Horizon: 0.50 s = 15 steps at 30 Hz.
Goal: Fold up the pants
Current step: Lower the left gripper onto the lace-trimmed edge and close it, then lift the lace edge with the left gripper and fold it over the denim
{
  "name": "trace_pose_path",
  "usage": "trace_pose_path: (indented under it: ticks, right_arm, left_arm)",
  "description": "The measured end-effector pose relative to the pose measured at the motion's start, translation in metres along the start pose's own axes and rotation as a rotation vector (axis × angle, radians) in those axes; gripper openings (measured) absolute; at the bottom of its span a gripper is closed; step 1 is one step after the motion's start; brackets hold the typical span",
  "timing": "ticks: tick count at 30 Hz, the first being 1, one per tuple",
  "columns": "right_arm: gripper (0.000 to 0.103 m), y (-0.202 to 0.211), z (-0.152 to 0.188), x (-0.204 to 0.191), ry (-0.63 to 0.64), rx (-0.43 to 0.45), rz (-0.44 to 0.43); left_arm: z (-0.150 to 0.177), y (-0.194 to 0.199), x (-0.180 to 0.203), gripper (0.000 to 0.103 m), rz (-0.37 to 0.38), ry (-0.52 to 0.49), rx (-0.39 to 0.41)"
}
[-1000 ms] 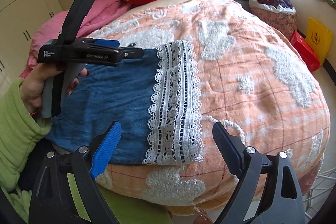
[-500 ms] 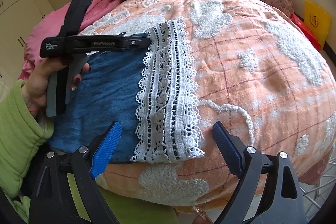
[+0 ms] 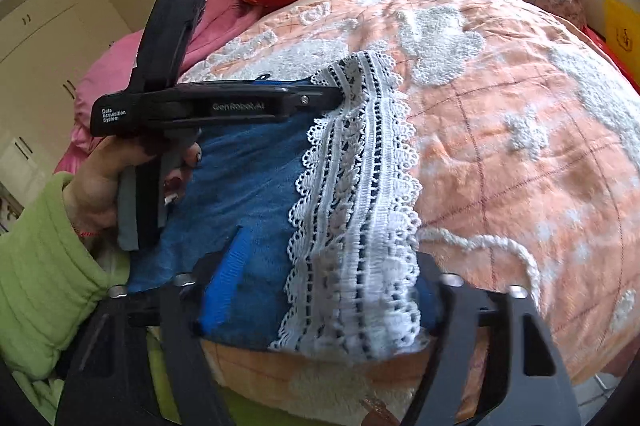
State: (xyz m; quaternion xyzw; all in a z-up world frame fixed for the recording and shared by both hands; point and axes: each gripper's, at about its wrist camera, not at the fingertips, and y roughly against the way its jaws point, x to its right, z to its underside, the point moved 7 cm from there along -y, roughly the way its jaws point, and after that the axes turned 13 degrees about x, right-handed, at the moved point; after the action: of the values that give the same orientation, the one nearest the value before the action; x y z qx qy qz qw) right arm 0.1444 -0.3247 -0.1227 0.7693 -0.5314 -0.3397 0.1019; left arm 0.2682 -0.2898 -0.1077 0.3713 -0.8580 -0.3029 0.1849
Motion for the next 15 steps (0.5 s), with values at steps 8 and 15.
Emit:
trace_pose_path:
  ticks: [8,15]
  right_arm:
    - [0.026,0.004,-0.013,-0.024,0.011,0.009,-0.071]
    - [0.026,0.017,-0.032,-0.072,0.109,0.04,-0.144]
  left_arm:
    - [-0.004,0.011,0.003,0.014,0.023,0.013,0.017]
    - [-0.018,0.052,-0.026,0.003,0.063,0.139,0.129]
